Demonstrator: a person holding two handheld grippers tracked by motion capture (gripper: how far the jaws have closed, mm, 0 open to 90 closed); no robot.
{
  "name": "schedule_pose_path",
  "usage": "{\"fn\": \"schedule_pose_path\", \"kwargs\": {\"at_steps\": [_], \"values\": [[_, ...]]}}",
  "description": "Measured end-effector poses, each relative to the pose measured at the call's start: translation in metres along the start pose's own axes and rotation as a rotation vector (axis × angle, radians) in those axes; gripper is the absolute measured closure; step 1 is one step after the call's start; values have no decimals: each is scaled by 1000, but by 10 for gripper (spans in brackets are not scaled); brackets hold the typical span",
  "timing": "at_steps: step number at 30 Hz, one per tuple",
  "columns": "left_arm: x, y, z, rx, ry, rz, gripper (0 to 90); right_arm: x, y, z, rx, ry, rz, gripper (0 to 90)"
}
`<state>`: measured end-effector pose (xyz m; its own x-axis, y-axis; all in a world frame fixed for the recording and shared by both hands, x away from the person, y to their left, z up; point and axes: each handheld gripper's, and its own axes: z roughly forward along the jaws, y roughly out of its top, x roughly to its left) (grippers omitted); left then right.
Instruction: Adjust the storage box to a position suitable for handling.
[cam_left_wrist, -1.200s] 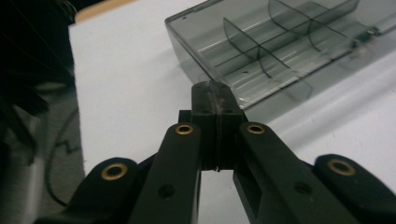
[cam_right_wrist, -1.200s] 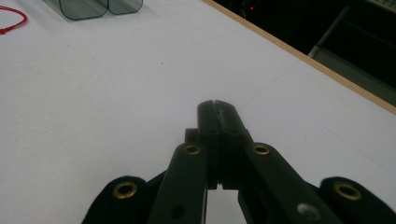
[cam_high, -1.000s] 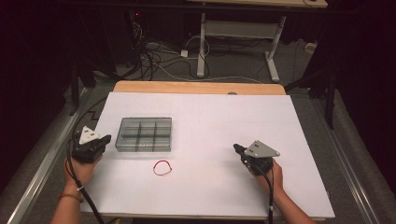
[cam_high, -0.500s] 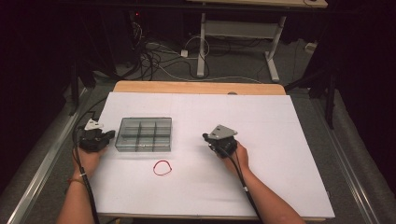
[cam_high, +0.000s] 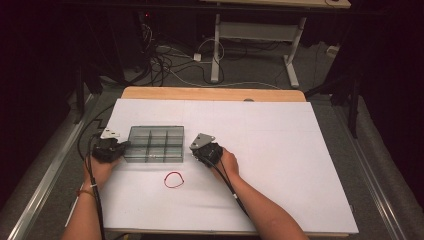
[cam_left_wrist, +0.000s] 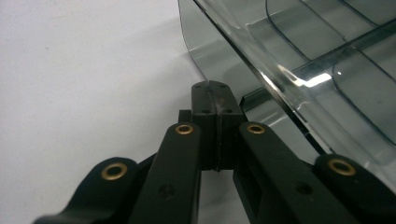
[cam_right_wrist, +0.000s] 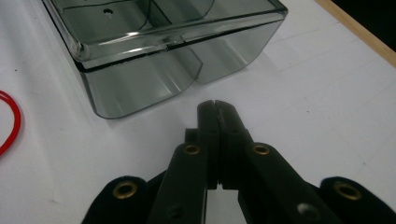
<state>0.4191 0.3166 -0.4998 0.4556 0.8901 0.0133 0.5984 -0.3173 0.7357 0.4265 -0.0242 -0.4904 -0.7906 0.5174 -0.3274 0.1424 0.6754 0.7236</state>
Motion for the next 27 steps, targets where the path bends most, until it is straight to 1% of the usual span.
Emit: {"fn": "schedule_pose_path", "kwargs": {"at_steps": [3, 5, 6, 7, 8, 9, 10, 11, 12, 13, 14, 15, 16, 17, 18, 20, 21, 23, 24, 25, 26, 27], "values": [[-3, 1, 1, 0, -15, 4, 872, 2, 3, 3, -2, 16, 0, 900], [-9, 3, 2, 1, -25, 20, 873, 2, 3, 3, 4, 18, -3, 900], [-15, 5, 4, 4, -13, 27, 873, 2, 2, 2, 13, 7, -3, 900], [-17, 6, 5, 4, -18, 27, 873, 0, 1, 1, 16, 9, 5, 900], [-20, 7, 6, 5, -20, 36, 873, -3, 0, 0, 16, 12, 21, 900], [-20, 7, 6, 5, -20, 36, 873, -5, -2, -2, 13, 11, 36, 900], [-23, 8, 7, 4, -27, 38, 873, -8, -4, -4, 14, -3, 38, 900], [-31, 12, 9, 9, -18, 43, 873, -10, -6, -6, 14, -7, 36, 900], [-31, 12, 9, 9, -18, 43, 873, -12, -8, -8, 19, -2, 41, 900], [-36, 14, 11, 11, -19, 46, 873, -12, -8, -8, 19, -2, 41, 900], [-41, 16, 12, 15, -21, 62, 873, -17, -14, -13, 32, -19, 43, 900], [-53, 20, 15, 25, -17, 101, 873, -21, -18, -15, 35, -17, 51, 900], [-53, 20, 15, 25, -17, 101, 873, -21, -18, -15, 35, -17, 51, 900], [-58, 22, 16, 27, -26, 108, 874, -27, -26, -21, 43, -32, 75, 900], [-70, 26, 20, 28, -32, 133, 873, -30, -30, -24, 46, -43, 75, 900], [-81, 32, 24, 30, -39, 162, 873, -36, -38, -31, 55, -54, 83, 900], [-81, 32, 24, 30, -39, 162, 873, -39, -42, -35, 58, -59, 89, 900], [-93, 38, 29, 33, -44, 192, 873, -47, -50, -43, 68, -62, 103, 900], [-98, 41, 32, 38, -54, 194, 873, -47, -50, -43, 68, -62, 103, 900], [-103, 44, 34, 40, -62, 197, 873, -52, -57, -51, 77, -78, 111, 900], [-114, 50, 39, 41, -52, 219, 873, -55, -61, -55, 84, -88, 106, 900], [-114, 50, 39, 41, -52, 219, 873, -57, -64, -59, 83, -88, 109, 900]]}}
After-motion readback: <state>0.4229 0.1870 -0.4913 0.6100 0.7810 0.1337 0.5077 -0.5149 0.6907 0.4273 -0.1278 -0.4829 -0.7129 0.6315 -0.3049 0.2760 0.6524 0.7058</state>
